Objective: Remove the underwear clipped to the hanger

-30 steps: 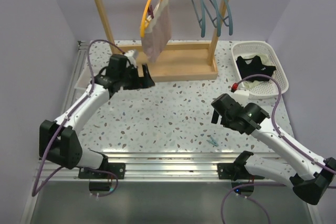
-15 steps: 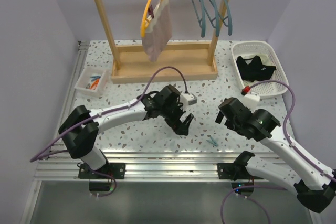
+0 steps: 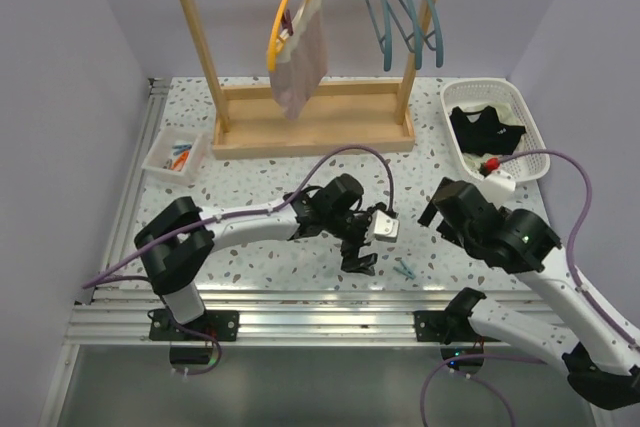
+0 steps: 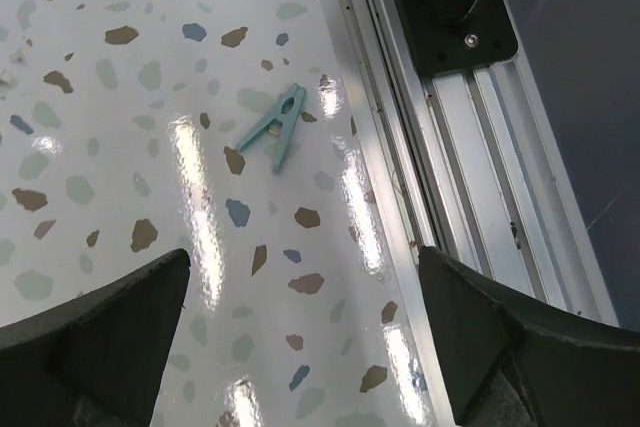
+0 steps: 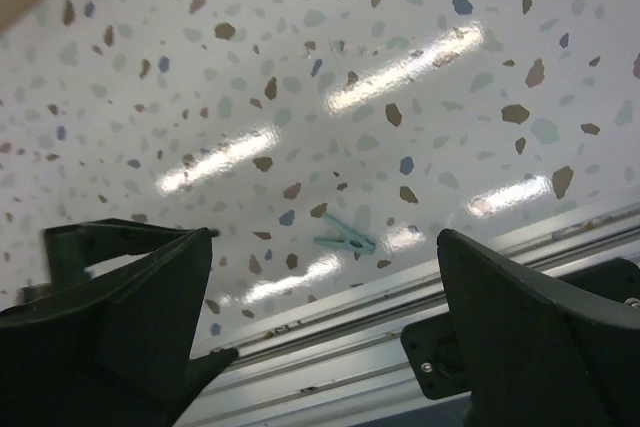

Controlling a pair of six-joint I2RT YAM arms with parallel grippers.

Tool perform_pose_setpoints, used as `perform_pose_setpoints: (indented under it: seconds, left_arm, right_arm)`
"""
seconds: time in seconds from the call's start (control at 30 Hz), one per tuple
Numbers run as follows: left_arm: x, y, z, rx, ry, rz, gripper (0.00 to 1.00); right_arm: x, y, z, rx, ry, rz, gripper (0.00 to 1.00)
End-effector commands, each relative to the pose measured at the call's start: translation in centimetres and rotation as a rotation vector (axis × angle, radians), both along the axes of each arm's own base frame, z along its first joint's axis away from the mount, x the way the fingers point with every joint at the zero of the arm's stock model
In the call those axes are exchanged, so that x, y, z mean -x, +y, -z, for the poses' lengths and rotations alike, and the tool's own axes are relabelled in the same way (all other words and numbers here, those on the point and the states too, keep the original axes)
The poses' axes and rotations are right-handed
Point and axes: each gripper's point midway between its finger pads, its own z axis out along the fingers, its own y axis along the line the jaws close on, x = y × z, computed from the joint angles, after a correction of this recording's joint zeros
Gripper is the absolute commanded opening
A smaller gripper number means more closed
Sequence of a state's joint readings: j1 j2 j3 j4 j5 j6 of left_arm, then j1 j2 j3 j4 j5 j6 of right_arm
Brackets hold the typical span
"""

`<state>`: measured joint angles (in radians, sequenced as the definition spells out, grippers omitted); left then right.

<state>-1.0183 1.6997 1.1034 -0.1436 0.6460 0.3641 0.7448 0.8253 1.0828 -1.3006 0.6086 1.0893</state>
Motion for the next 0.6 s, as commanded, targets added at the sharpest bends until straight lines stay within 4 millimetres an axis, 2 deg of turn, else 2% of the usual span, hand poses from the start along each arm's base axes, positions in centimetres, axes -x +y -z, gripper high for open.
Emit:
perform_pose_setpoints:
  seconds: [0.0,0.03,0.13,0.23,0.27,0.33,0.37,0.4,0.43,0.5,0.53,0.57]
  left_arm:
    - [0.7,-3.0,-1.2,0.14,-0.115,0.177,1.0]
    - [0.8,-3.4,-0.9,0.147,-0.129,0.201,1.0]
    - [1.4,-4.6,0.6,0.151,-0.156,0.255,1.0]
    - [1.9,-6.1,0.6,0.174,-0.187,0.304,1.0]
    - [2.1,-6.5,1.7,0.157,-0.174,0.317,1.0]
    - [1.9,-7.7,1.2,0.175,-0.168,0.327,1.0]
    - [2.0,-8.1,2.2,0.162,-0.153,0.335,1.0]
    - [1.7,-8.9,1.7,0.169,-0.154,0.336,0.98]
    - [1.9,-9.2,2.9,0.151,-0.136,0.349,0.98]
    - [1.7,-10.1,2.7,0.152,-0.126,0.357,0.95]
    - [1.7,-10.3,3.8,0.139,-0.112,0.365,0.95]
    - [1.6,-10.7,3.7,0.139,-0.112,0.367,0.93]
  right_arm:
    - [0.0,-2.5,-4.7,-0.062,-0.155,0.136,0.98]
    - [0.0,-2.8,-6.2,-0.094,-0.195,0.157,0.98]
    - [0.5,-4.0,-9.0,-0.141,-0.269,0.192,0.98]
    - [0.4,-3.8,-10.8,-0.152,-0.289,0.167,0.98]
    - [0.4,-3.7,-11.0,-0.149,-0.286,0.161,0.98]
    - [0.3,-3.4,-11.3,-0.136,-0.273,0.137,0.98]
    - [0.3,-3.3,-11.4,-0.138,-0.27,0.13,0.98]
    - [0.3,-3.1,-11.3,-0.134,-0.267,0.117,0.98]
    - [0.3,-2.8,-11.3,-0.149,-0.268,0.107,0.98]
    - [0.3,-2.7,-11.1,-0.149,-0.262,0.099,0.98]
    - [0.4,-2.7,-11.1,-0.15,-0.258,0.094,0.98]
    - [0.4,-2.7,-11.0,-0.146,-0.255,0.09,0.98]
